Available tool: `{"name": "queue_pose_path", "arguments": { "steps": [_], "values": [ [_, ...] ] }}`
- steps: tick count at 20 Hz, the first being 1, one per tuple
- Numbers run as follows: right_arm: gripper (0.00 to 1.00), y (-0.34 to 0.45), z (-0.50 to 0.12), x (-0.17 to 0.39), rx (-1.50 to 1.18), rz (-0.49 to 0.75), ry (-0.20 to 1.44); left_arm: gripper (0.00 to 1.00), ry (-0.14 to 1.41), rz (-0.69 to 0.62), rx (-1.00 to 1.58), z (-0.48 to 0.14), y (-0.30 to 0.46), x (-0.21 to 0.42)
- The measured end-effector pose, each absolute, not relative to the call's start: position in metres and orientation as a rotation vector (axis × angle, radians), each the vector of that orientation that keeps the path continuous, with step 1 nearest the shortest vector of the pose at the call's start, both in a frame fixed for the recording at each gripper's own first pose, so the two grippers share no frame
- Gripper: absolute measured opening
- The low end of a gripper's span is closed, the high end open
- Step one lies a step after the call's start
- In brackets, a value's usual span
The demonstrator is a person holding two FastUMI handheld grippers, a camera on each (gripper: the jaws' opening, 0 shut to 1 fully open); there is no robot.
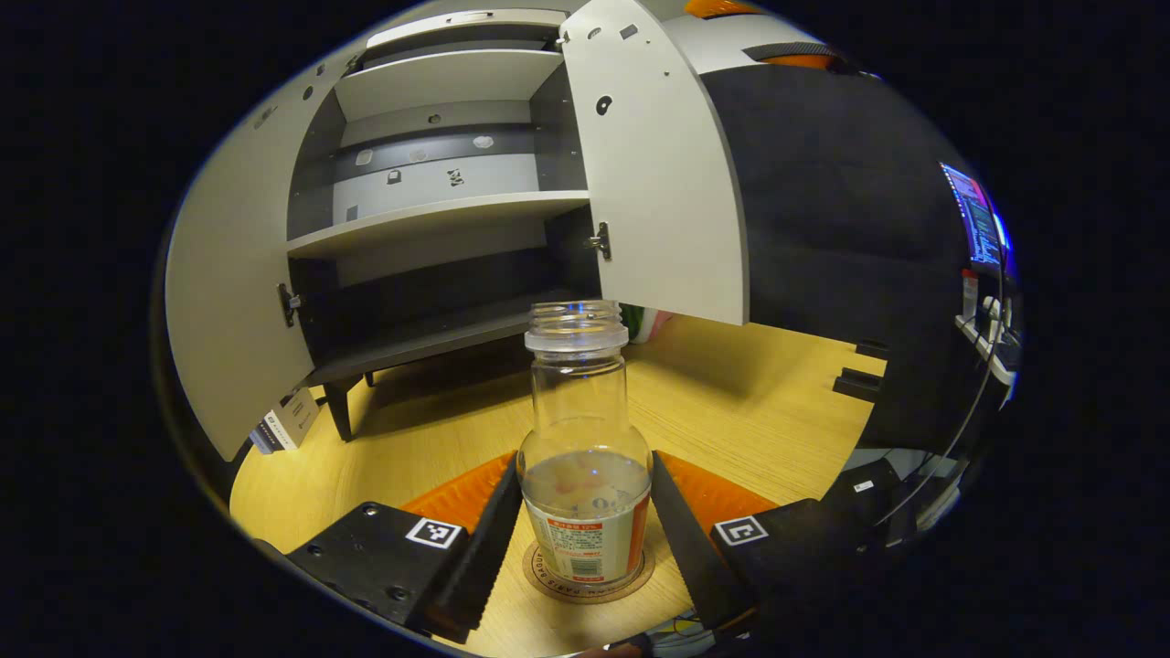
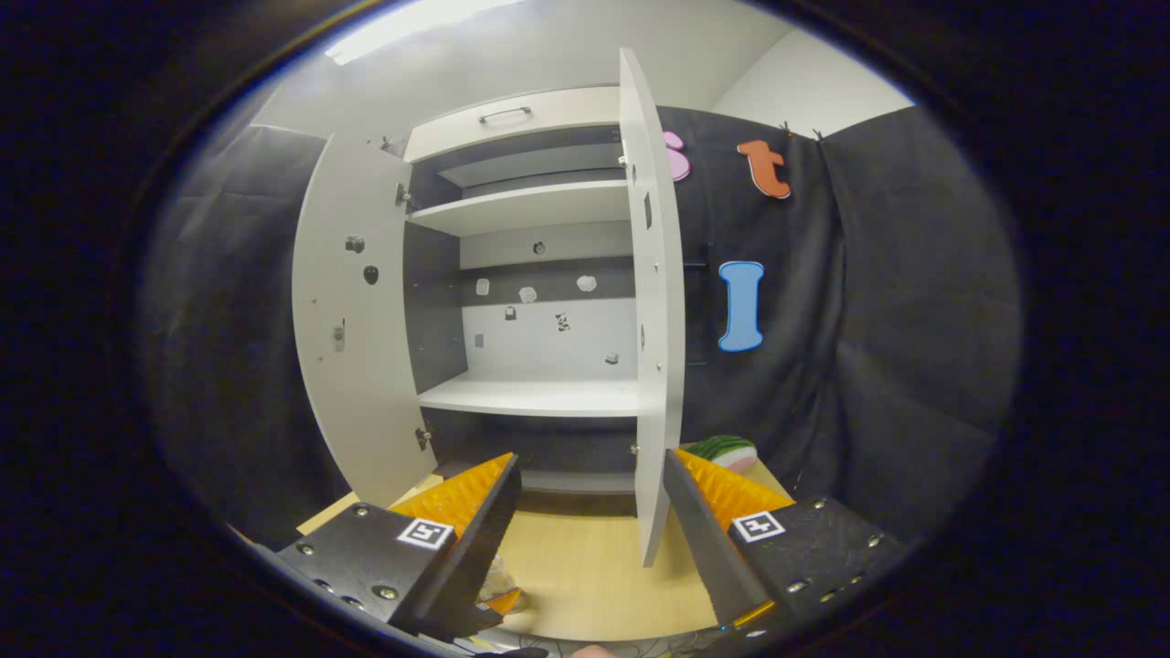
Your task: Grasp the bottle in the cabinet with the left hand and place it on the coaster, then close the right door with the right hand and the left door with the left hand.
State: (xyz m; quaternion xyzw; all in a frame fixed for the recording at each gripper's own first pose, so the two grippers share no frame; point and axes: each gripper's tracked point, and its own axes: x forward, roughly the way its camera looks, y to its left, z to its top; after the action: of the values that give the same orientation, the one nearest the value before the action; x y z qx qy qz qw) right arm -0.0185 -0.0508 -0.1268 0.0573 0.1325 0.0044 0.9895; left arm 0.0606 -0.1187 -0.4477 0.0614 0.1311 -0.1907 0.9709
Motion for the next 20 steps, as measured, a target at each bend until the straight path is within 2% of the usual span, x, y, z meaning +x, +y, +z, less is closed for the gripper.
{"name": "queue_pose_path", "arguments": {
  "steps": [2,7,10,14,20],
  "values": [
    [0.95,-0.054,-0.126,-0.016,0.125,-0.005,0.265,0.94,0.299,-0.394,0.137,-0.449,-0.116,0.057],
    [0.95,-0.07,-0.129,-0.024,0.188,-0.037,0.258,0.94,0.293,-0.436,0.168,-0.411,-0.117,0.046],
    [0.95,-0.093,-0.141,-0.026,0.261,-0.106,0.273,0.96,0.248,-0.431,0.186,-0.367,-0.109,0.047],
    [0.95,-0.108,-0.138,-0.032,0.343,-0.091,0.276,0.96,0.183,-0.468,0.141,-0.293,-0.109,0.04],
    [0.97,-0.202,-0.126,-0.018,0.157,-0.246,0.237,0.98,0.07,-0.477,0.019,-0.178,-0.089,0.034]
  ]
}}
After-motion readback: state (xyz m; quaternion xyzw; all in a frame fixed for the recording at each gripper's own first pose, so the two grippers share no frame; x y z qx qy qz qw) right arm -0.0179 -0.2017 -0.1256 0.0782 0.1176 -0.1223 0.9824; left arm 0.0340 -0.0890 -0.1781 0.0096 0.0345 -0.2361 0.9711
